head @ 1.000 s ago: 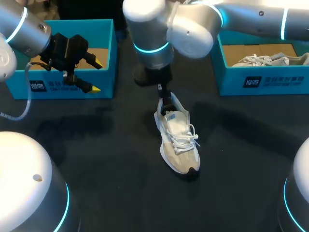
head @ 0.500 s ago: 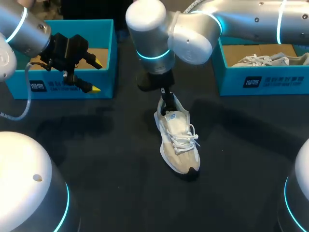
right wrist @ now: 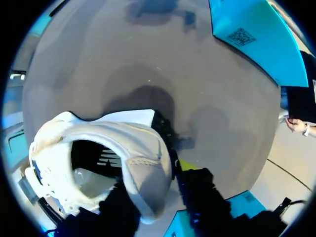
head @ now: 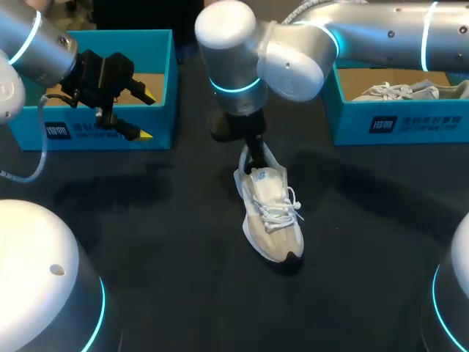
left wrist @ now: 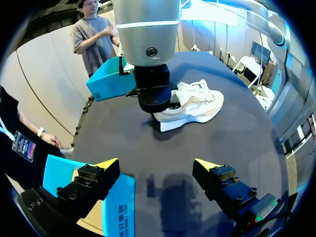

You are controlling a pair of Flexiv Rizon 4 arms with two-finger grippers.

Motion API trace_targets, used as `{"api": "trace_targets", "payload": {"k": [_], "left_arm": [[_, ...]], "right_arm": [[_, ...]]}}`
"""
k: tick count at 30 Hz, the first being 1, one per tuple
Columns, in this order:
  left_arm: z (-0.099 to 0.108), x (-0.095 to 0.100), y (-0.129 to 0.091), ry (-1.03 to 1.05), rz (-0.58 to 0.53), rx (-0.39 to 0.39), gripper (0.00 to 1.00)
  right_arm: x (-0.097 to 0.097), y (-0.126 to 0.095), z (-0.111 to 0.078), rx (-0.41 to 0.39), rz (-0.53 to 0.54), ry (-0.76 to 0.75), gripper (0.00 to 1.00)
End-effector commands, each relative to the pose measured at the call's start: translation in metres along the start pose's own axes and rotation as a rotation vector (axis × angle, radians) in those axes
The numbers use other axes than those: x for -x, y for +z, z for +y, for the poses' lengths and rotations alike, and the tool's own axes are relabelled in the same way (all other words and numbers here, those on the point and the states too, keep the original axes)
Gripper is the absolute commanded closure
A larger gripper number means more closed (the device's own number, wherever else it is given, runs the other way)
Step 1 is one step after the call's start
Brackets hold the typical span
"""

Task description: Take the shoe out of the shoebox, open the shoe tongue, remove and reinsert the insole, then place the shoe into the shoebox

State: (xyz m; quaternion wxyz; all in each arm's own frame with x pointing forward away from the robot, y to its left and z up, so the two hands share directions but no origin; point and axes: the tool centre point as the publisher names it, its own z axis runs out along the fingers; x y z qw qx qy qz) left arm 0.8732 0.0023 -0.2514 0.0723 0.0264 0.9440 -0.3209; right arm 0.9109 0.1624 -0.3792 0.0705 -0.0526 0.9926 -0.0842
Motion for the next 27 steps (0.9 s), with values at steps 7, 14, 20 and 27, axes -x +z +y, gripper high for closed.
{"api": "trace_targets", "payload": {"k": [7,14,20,27], "left_arm": [[0.000,0.000,0.000,0.000,0.001,0.002,0.00],[0.000,0.000,0.000,0.000,0.001,0.002,0.00],[0.000,0.000,0.000,0.000,0.001,0.002,0.00],[0.000,0.000,0.000,0.000,0.001,0.002,0.00]], "right_arm": [[-0.011,-0.012,-0.017,-0.044,0.045,0.136,1.00],[-0.011,-0.064,-0.036,-0.019,0.009,0.237,1.00],[-0.002,-0.122,-0.057,-0.030,-0.021,0.270,1.00],[0.004,-0.174,-0.079,-0.022,-0.070,0.308,1.00]]}}
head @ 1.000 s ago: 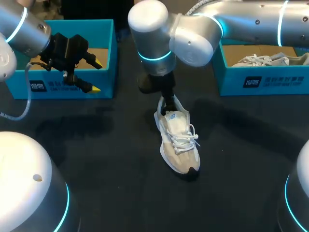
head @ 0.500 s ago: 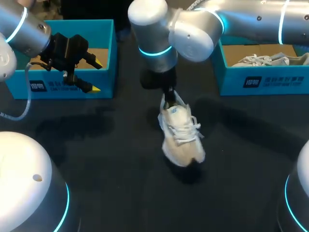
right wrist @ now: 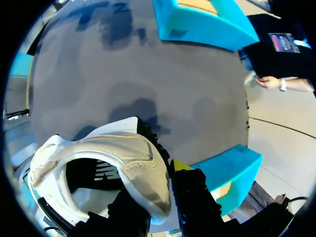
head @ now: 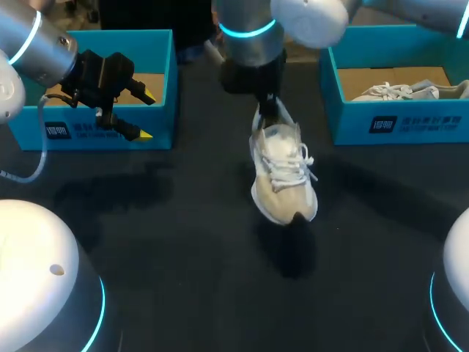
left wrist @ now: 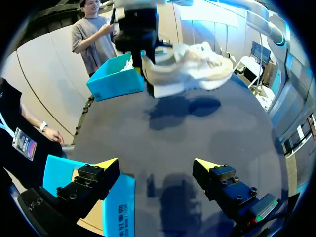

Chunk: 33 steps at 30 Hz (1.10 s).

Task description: Take the shoe out of the shoebox, open the shoe tongue, remove and reinsert the insole, then place the shoe into the shoebox

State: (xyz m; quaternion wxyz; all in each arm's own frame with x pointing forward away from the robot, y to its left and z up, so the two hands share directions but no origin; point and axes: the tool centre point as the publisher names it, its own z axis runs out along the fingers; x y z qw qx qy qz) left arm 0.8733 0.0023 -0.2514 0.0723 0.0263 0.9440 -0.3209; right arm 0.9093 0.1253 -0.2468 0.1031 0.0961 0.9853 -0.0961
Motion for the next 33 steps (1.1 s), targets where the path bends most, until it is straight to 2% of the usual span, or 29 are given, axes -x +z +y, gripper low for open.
{"api": "trace_targets", "payload": {"k": [1,4,6,12,13,16,33], "left_arm": [[0.000,0.000,0.000,0.000,0.001,0.002,0.00],[0.000,0.000,0.000,0.000,0.001,0.002,0.00],[0.000,0.000,0.000,0.000,0.001,0.002,0.00],[0.000,0.000,0.000,0.000,0.001,0.002,0.00],[0.000,0.000,0.000,0.000,0.001,0.002,0.00],[0.000,0.000,0.000,0.000,0.001,0.002,0.00],[0.000,0.000,0.000,0.000,0.001,0.002,0.00]], "right_arm": [[0.002,-0.056,-0.028,0.050,-0.030,0.013,1.00],[0.007,-0.066,-0.041,0.070,-0.032,0.024,1.00],[0.010,-0.067,-0.050,0.052,-0.022,0.026,1.00],[0.027,-0.064,-0.060,0.037,-0.049,-0.008,1.00],[0.029,-0.064,-0.060,0.029,-0.063,-0.004,1.00],[0.031,-0.068,-0.062,0.072,-0.091,0.001,1.00],[0.031,-0.068,-0.062,0.072,-0.091,0.001,1.00]]}}
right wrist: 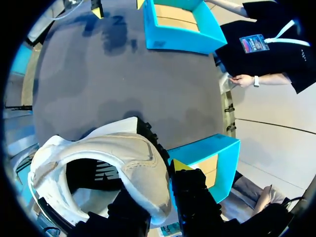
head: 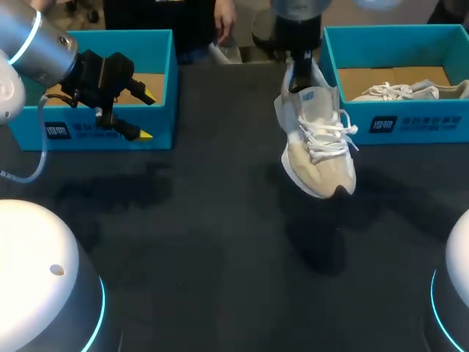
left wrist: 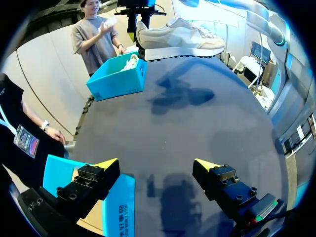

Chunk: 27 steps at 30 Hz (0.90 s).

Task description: Take the shoe out of the shoebox, open the shoe tongue, remove and reinsert the insole, then place the shoe into the shoebox

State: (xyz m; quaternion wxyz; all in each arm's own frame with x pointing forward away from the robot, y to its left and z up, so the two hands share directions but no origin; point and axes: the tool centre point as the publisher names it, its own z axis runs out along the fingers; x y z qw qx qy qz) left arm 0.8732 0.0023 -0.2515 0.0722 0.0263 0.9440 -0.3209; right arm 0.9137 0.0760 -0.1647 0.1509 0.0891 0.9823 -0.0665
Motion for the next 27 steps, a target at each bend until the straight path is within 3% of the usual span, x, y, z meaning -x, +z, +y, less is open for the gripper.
{"api": "trace_targets", "payload": {"k": [1,17,27], "left_arm": [[0.000,0.000,0.000,0.000,0.001,0.002,0.00],[0.000,0.000,0.000,0.000,0.001,0.002,0.00],[0.000,0.000,0.000,0.000,0.001,0.002,0.00]], "right_arm": [[0.000,0.000,-0.001,0.003,0.000,-0.001,1.00],[0.000,0.000,-0.001,0.003,0.000,-0.001,1.00],[0.050,0.029,-0.057,0.023,-0.007,-0.019,1.00]]}}
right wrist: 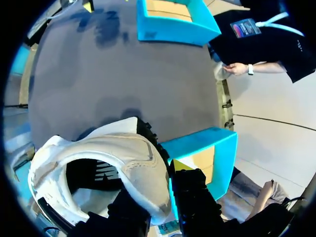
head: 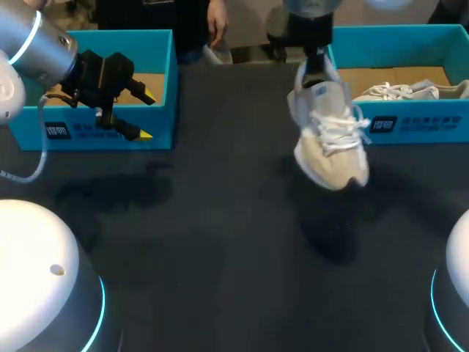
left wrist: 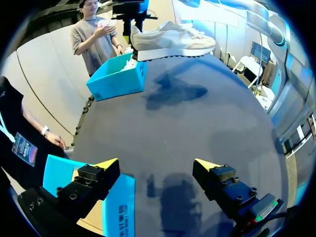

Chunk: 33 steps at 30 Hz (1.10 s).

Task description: Take the shoe out of the shoebox, open the shoe tongue, remove and reinsert the insole, then place the shoe into the shoebox

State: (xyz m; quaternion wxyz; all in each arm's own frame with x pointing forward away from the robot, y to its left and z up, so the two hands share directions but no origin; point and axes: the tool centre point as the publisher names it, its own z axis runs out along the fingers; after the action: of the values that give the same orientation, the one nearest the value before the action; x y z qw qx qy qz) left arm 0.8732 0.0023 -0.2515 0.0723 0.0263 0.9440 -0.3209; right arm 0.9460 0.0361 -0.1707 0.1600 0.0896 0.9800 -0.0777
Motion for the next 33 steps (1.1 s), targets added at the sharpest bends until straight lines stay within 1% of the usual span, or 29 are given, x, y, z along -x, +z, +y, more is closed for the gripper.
{"api": "trace_targets", "payload": {"k": [1,3,5,6,8,12,14,15,16,17,20,22,23,24,25,26,33], "left_arm": [[0.000,0.000,0.000,0.000,0.001,0.002,0.00],[0.000,0.000,0.000,0.000,0.001,0.002,0.00],[0.000,0.000,0.000,0.000,0.001,0.002,0.00],[0.000,0.000,0.000,0.000,0.001,0.002,0.00],[0.000,0.000,0.000,0.000,0.001,0.002,0.00],[0.000,0.000,0.000,0.000,0.001,0.002,0.00],[0.000,0.000,0.000,0.000,0.001,0.002,0.00],[0.000,0.000,0.000,0.000,0.001,0.002,0.00],[0.000,0.000,0.000,0.000,0.001,0.002,0.00],[0.000,0.000,0.000,0.000,0.001,0.002,0.00],[0.000,0.000,0.000,0.000,0.001,0.002,0.00],[0.000,0.000,0.000,0.000,0.001,0.002,0.00],[0.000,0.000,0.000,0.000,0.001,0.002,0.00],[0.000,0.000,0.000,0.000,0.001,0.002,0.00],[0.000,0.000,0.000,0.000,0.001,0.002,0.00],[0.000,0.000,0.000,0.000,0.001,0.002,0.00],[0.000,0.000,0.000,0.000,0.001,0.002,0.00]], "right_arm": [[0.022,0.011,-0.032,0.038,0.014,-0.030,1.00],[0.031,0.016,-0.045,0.031,0.017,-0.035,1.00],[0.045,0.022,-0.065,0.012,0.023,-0.035,1.00],[0.048,0.023,-0.071,0.010,0.025,-0.035,1.00],[0.062,0.024,-0.089,-0.013,0.027,-0.040,1.00],[0.083,0.024,-0.113,-0.057,0.019,-0.061,1.00],[0.090,0.024,-0.120,-0.056,0.019,-0.062,1.00],[0.096,0.026,-0.127,-0.056,0.022,-0.071,1.00],[0.100,0.029,-0.132,-0.054,0.029,-0.078,1.00],[0.105,0.035,-0.141,-0.050,0.032,-0.082,1.00],[0.115,0.047,-0.158,-0.029,0.035,-0.057,1.00],[0.121,0.052,-0.169,-0.053,0.040,-0.065,1.00],[0.125,0.052,-0.174,-0.052,0.034,-0.074,1.00],[0.128,0.053,-0.178,-0.057,0.049,-0.078,1.00],[0.131,0.054,-0.181,-0.082,0.049,-0.088,1.00],[0.131,0.053,-0.183,-0.069,0.028,-0.061,1.00],[0.131,0.053,-0.183,-0.069,0.028,-0.061,1.00]]}}
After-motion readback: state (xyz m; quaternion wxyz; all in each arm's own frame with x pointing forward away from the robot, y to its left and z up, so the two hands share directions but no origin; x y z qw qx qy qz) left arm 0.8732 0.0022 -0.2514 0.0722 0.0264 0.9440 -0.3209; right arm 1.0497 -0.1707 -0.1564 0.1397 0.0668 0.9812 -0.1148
